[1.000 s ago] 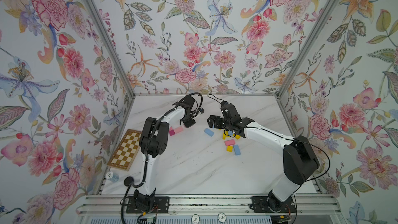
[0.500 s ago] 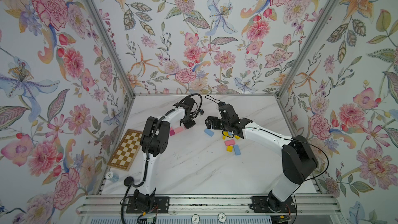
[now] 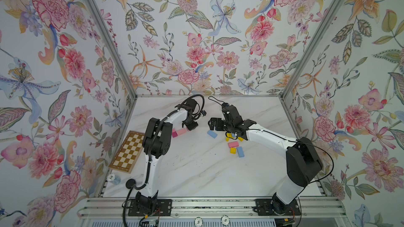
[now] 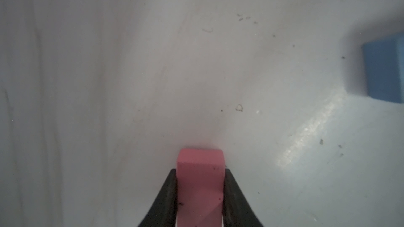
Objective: Assemble the letter v with building blocks
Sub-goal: Assemble the building block at the center of the board.
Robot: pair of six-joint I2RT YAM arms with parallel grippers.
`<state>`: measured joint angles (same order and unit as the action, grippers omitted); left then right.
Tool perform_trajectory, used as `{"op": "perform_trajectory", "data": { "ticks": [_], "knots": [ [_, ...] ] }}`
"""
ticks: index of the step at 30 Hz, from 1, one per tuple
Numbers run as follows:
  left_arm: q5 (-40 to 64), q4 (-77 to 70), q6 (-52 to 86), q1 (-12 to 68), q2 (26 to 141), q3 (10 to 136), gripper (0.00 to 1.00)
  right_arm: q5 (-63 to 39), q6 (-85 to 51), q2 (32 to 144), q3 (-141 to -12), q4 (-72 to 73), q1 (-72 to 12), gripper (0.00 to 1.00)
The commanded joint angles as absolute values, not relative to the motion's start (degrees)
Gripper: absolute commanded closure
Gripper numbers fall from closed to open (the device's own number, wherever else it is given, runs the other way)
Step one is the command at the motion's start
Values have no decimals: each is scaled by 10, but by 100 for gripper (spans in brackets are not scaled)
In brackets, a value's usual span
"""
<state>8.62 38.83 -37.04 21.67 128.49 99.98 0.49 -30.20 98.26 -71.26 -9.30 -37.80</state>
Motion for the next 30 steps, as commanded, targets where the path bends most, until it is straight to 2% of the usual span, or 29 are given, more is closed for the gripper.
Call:
{"op": "perform_trajectory", "data": {
  "ticks": [1,30],
  "knots": [
    [84,396,-369,208,1295,986,89,9,-297,987,-732,-100,-379,1],
    [84,401,-375,201,1284,979,89,15,-300,987,-740,-105,-381,1]
  ]
}}
